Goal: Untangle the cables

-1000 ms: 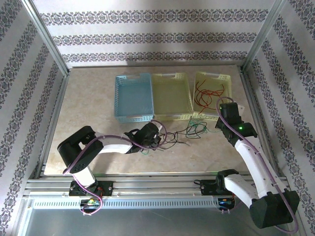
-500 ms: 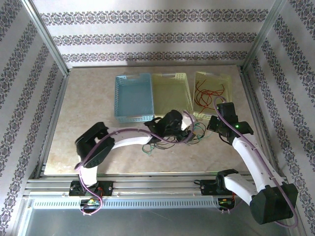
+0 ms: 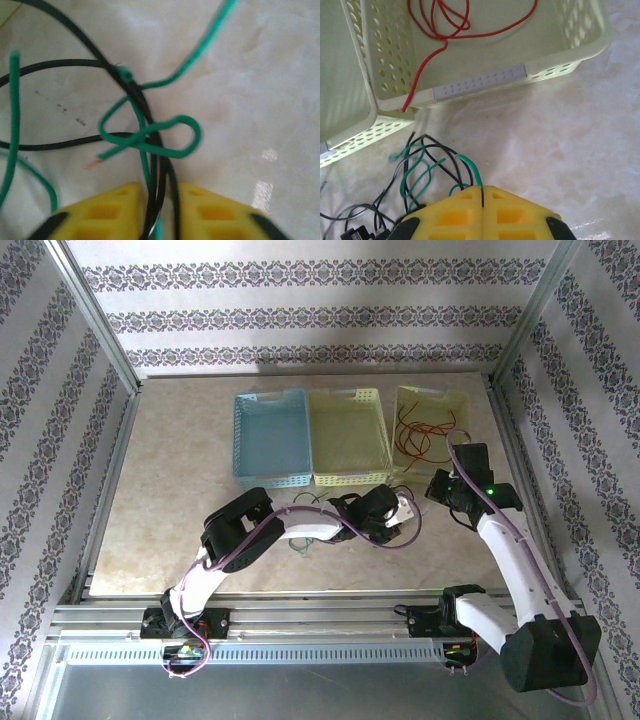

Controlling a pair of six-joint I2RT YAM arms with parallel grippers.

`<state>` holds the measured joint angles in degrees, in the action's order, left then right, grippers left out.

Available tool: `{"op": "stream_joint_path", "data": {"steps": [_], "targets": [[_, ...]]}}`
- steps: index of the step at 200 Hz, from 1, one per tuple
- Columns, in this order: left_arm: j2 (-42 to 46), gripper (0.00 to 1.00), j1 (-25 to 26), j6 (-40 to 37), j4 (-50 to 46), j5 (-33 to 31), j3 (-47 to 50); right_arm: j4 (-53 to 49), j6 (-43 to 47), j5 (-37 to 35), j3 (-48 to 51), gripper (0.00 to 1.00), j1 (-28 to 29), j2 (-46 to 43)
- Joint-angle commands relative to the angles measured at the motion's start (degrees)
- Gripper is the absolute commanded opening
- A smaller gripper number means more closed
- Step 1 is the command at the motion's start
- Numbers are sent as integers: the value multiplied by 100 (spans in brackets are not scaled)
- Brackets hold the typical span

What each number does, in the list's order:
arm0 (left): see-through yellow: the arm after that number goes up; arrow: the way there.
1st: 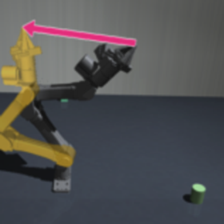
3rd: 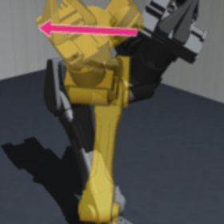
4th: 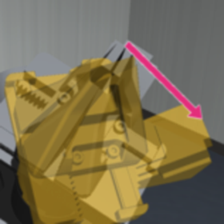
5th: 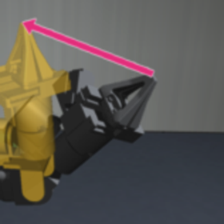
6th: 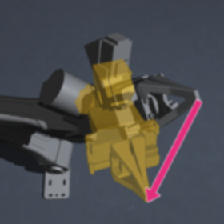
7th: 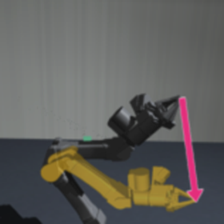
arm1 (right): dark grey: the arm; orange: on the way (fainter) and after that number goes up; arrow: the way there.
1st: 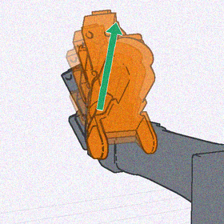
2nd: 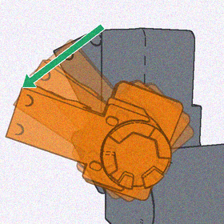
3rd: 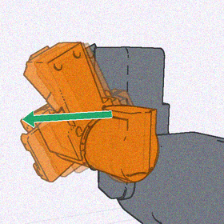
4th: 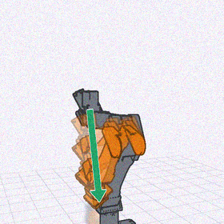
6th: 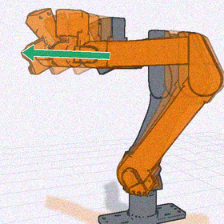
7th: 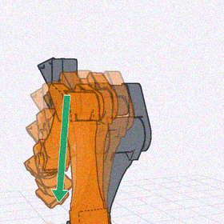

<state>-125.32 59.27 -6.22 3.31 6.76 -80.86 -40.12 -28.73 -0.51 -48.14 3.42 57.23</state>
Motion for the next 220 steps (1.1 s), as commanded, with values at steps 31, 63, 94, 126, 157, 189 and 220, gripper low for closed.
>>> {"op": "stream_joint_path", "data": {"steps": [31, 63, 94, 126, 157, 189, 220], "targets": [[574, 0, -139, 509, 945, -333, 1142, -383, -82, -442, -358, 0, -210, -450], [1856, 0, -353, 1231, 1607, 782, 1974, -392, -78, -601, -258, 0, -197, -475], [2533, 0, -363, 1449, 1488, 1700, 2174, -68, -350, -283, 6, 0, -40, -393], [3030, 0, -577, 2122, 2043, 2149, 2623, -99, -476, -737, 128, 0, 44, -275], [3715, 0, -1065, 2894, 2912, 2110, 3331, -361, -354, -1512, 190, 0, -41, -239], [4497, 0, -1729, 3370, 3353, 1819, 4157, -479, -158, -1706, 265, 0, -334, -213], [5342, 0, -2302, 3435, 2973, 1489, 4774, -506, 60, -1761, 357, 0, -712, -226]]}}
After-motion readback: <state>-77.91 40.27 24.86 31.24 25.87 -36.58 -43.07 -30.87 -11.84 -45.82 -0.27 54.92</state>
